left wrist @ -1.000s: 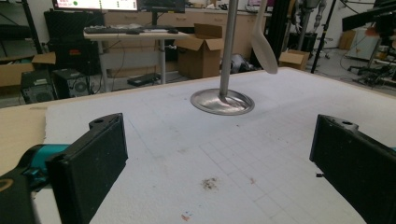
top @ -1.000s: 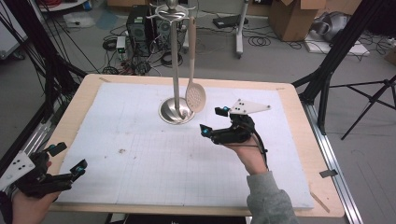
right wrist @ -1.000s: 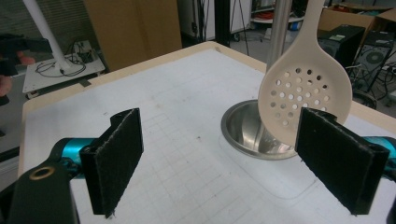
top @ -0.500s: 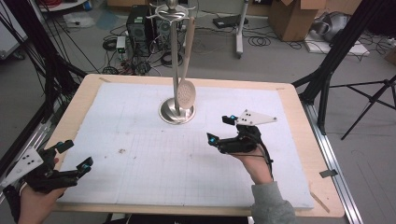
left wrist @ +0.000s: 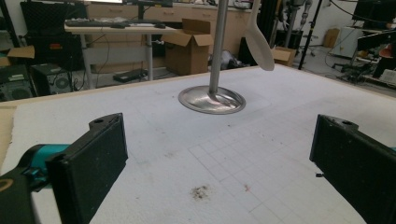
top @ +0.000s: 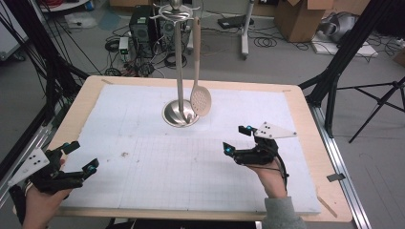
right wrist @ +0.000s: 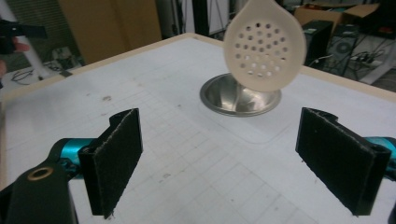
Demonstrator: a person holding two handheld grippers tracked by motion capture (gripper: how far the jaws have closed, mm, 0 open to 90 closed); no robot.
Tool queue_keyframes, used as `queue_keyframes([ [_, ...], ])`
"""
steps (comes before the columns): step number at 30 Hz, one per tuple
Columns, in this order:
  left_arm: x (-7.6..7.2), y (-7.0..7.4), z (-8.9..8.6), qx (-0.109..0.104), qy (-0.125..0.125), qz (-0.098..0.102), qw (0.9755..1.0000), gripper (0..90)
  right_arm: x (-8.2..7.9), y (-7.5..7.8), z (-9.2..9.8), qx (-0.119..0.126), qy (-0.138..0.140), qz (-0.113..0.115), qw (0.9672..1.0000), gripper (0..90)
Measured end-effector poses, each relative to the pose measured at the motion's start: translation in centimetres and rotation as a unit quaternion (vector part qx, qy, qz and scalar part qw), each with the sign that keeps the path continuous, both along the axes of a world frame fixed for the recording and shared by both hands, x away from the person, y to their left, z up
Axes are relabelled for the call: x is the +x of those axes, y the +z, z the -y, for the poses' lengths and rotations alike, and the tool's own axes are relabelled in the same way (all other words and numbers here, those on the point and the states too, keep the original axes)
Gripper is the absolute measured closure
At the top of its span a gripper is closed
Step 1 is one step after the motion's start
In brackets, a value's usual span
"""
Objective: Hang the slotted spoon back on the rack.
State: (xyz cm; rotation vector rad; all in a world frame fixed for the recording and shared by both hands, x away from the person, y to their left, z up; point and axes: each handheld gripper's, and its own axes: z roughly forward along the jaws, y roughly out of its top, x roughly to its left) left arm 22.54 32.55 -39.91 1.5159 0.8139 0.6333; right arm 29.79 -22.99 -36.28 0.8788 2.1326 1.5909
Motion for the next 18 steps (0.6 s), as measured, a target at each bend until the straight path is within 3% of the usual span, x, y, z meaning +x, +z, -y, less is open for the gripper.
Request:
queue_keyframes([
  [8, 0.4, 0.0, 0.3, -0.002, -0.007, -0.001, 1.0000, 4.5, -0.8, -0.4, 2.0, 0.003, -0.026, 0.012, 0.9996, 13.9],
  [18, 1.1, -0.2, 0.8, -0.001, -0.016, -0.005, 0.9999, 4.5, -2.2, -1.3, 4.3, 0.003, -0.042, 0.006, 0.9991, 13.9],
])
